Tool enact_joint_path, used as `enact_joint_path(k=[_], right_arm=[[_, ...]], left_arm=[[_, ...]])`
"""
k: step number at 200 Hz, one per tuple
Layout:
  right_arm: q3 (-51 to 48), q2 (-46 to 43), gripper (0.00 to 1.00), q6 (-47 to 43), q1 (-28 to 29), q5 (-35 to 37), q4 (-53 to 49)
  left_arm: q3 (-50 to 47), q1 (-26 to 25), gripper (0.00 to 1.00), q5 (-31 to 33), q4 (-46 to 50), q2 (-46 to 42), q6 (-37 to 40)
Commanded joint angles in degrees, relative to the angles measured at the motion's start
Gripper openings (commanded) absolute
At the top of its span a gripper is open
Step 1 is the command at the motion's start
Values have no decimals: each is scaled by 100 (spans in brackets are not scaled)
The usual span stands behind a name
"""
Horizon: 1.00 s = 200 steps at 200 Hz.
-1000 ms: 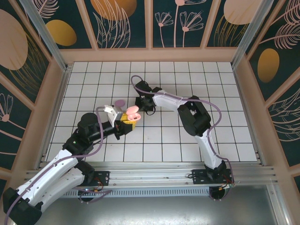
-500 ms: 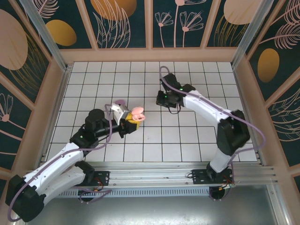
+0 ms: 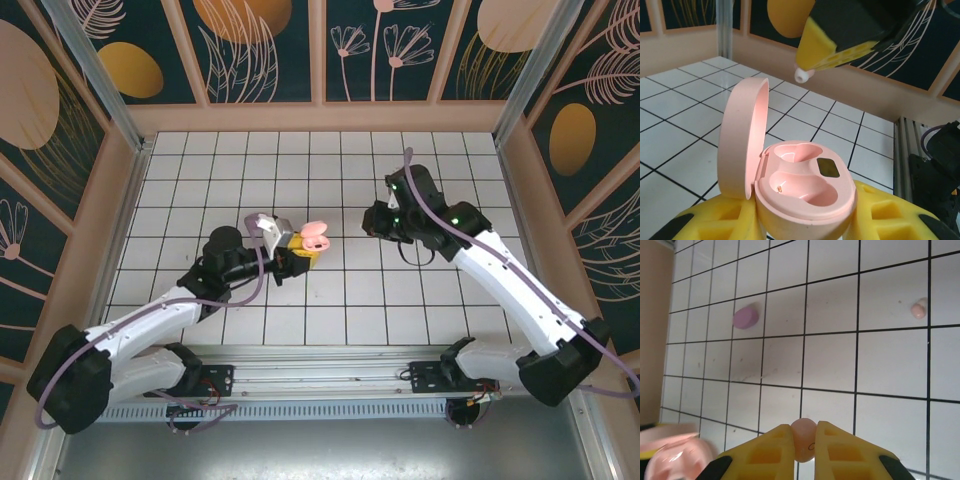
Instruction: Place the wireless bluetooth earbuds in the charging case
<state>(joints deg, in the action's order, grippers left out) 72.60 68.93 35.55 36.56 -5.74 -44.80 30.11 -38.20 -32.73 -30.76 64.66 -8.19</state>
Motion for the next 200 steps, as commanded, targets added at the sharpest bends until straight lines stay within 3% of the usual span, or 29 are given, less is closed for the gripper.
enact_joint_path(k=[1,58,200], right_arm=[[133,-45,12,179,164,-182,-310],[545,214,12,470,950,151,-136],[984,901,11,401,1451,239,-107]], left_arm=[[213,-112,22,-46,-665,276,-10],[224,-254,23,-9,-967,613,-63],[258,-285,23,63,-940,789,23]])
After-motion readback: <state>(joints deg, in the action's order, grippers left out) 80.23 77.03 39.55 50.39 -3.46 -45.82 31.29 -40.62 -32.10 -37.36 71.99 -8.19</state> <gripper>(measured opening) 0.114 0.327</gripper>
